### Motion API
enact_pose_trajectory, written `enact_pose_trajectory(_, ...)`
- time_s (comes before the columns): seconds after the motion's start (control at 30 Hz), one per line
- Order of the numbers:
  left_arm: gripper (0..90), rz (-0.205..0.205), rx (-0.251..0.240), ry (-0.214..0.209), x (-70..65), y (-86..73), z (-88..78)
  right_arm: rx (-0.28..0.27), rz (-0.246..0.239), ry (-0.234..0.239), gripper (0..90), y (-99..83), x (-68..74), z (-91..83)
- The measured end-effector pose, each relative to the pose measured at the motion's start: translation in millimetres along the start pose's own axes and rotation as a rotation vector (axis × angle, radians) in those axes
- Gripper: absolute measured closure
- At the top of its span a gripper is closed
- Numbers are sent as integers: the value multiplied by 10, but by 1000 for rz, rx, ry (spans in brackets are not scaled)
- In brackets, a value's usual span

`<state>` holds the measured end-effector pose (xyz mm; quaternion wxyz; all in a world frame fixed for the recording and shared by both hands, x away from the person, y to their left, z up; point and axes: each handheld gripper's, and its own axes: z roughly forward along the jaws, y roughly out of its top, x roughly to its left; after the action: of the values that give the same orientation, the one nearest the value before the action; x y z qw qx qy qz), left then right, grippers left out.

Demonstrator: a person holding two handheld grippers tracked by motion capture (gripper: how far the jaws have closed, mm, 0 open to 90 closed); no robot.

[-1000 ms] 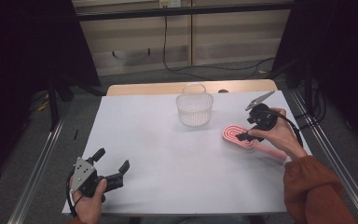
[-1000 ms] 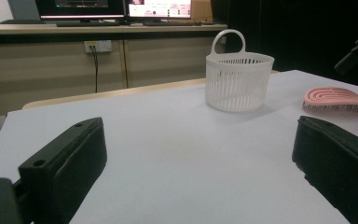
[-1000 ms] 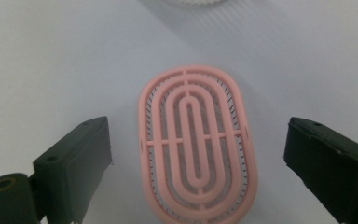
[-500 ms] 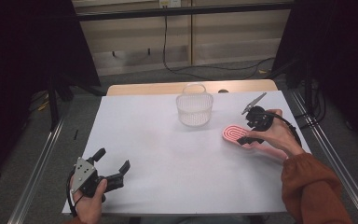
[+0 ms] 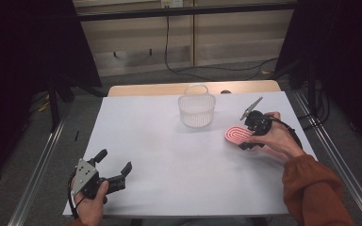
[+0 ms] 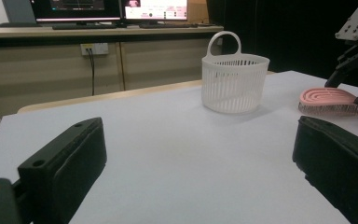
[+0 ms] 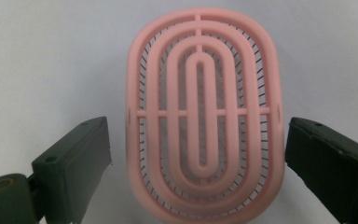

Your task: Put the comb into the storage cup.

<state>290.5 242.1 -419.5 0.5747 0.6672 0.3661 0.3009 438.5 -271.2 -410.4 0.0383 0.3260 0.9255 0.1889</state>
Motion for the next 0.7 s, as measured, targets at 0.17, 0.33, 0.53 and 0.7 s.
enact_pose_trajectory(0.17, 28, 3, 4, 1, 5, 0, -3, 36, -19, -6, 78, -20, 7, 57)
enact_pose_trajectory(0.33, 29, 1, 4, 1, 9, -1, -2, 35, -32, -19, 123, 4, 23, 53)
enact_pose_trajectory(0.53, 28, -1, 3, 1, 6, -1, 0, 61, -40, -32, 168, 15, 26, 79)
enact_pose_trajectory(0.7, 29, -3, 1, 0, 8, -1, -2, 75, -47, -35, 184, 30, 31, 85)
